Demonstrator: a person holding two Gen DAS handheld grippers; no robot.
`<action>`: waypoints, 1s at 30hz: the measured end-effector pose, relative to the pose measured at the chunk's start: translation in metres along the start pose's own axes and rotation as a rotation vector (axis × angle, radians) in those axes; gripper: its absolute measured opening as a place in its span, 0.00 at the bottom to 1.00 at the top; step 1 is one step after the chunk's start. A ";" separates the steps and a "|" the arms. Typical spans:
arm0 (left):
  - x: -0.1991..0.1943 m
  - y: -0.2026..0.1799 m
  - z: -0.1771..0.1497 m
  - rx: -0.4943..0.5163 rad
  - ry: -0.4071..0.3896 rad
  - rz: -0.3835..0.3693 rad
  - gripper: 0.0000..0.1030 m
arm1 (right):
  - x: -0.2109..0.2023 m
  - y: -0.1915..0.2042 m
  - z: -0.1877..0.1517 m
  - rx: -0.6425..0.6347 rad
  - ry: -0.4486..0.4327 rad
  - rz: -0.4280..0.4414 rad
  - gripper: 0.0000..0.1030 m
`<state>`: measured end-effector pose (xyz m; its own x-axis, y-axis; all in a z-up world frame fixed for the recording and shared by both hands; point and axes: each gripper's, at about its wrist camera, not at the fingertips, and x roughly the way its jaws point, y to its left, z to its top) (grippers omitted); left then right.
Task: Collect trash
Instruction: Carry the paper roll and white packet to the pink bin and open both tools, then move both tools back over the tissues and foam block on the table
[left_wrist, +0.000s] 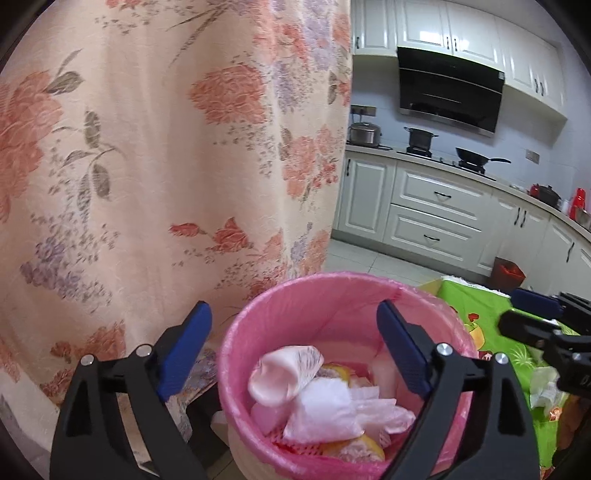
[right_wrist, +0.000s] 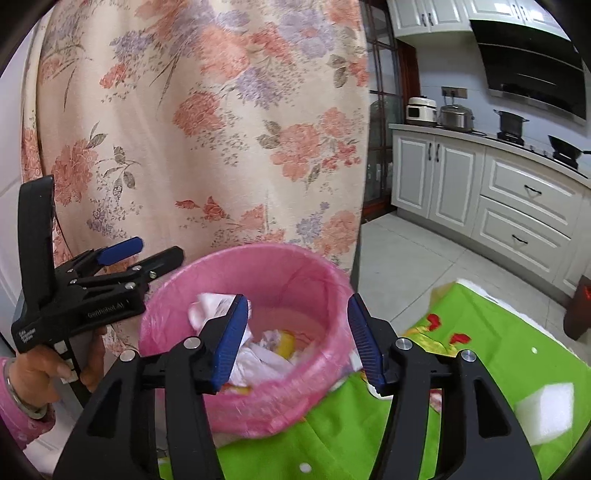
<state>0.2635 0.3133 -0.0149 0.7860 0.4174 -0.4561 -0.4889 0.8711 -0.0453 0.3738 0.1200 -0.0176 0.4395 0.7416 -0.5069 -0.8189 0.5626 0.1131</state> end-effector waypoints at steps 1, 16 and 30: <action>-0.004 0.000 -0.002 -0.006 -0.001 0.004 0.88 | -0.006 -0.003 -0.004 0.006 -0.003 -0.006 0.53; -0.081 -0.057 -0.056 0.025 -0.031 -0.057 0.95 | -0.103 -0.051 -0.105 0.193 0.023 -0.189 0.56; -0.095 -0.150 -0.121 0.162 0.057 -0.220 0.95 | -0.123 -0.107 -0.157 0.298 0.108 -0.332 0.62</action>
<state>0.2162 0.1120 -0.0718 0.8419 0.2024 -0.5002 -0.2383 0.9711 -0.0082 0.3498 -0.0890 -0.1019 0.6063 0.4696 -0.6418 -0.4911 0.8559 0.1623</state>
